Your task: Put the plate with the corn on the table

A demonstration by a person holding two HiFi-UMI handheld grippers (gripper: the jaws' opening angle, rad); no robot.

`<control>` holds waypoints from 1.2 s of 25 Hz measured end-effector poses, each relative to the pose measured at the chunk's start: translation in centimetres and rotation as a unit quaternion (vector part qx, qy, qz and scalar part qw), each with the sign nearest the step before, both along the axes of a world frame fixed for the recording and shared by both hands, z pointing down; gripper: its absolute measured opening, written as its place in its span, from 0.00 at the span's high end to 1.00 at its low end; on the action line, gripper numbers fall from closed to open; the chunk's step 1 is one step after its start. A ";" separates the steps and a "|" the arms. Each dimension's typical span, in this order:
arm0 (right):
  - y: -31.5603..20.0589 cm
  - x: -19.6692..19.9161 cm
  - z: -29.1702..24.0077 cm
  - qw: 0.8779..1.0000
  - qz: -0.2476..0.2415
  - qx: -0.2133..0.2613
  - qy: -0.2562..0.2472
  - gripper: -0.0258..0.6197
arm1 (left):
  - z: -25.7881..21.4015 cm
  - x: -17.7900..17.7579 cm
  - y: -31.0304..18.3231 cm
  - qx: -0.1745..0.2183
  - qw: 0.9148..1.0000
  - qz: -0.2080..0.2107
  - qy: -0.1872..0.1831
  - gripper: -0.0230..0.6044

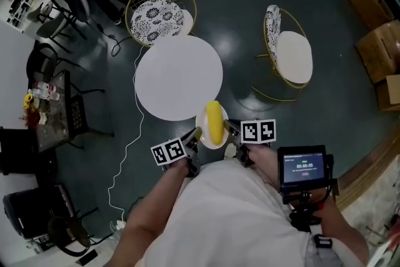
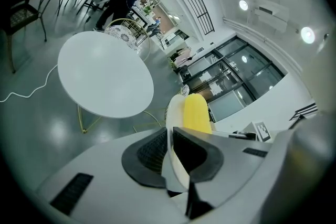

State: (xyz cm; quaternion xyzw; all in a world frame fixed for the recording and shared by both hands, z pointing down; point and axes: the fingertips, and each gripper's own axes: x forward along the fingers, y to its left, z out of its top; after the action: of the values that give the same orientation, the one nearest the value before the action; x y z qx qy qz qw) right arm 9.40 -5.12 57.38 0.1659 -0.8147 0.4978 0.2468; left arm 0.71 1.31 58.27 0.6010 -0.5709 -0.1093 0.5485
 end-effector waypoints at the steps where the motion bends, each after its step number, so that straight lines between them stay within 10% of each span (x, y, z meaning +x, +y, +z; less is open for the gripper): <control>1: -0.7 -0.2 0.1 1.000 -0.004 0.000 -0.001 0.90 | 0.2 -0.1 -0.6 0.000 1.000 -0.005 0.001 0.91; 30: -3.9 -9.7 2.7 0.997 -0.064 -0.033 0.014 0.90 | 2.2 -8.9 -3.1 -0.025 0.998 -0.059 0.008 0.91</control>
State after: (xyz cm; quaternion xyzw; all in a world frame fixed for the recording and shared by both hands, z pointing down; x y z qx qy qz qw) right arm -0.29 -9.00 60.03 0.1123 -0.8034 0.5052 0.2946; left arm -8.17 -1.74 60.44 0.5518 -0.6036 -0.1317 0.5603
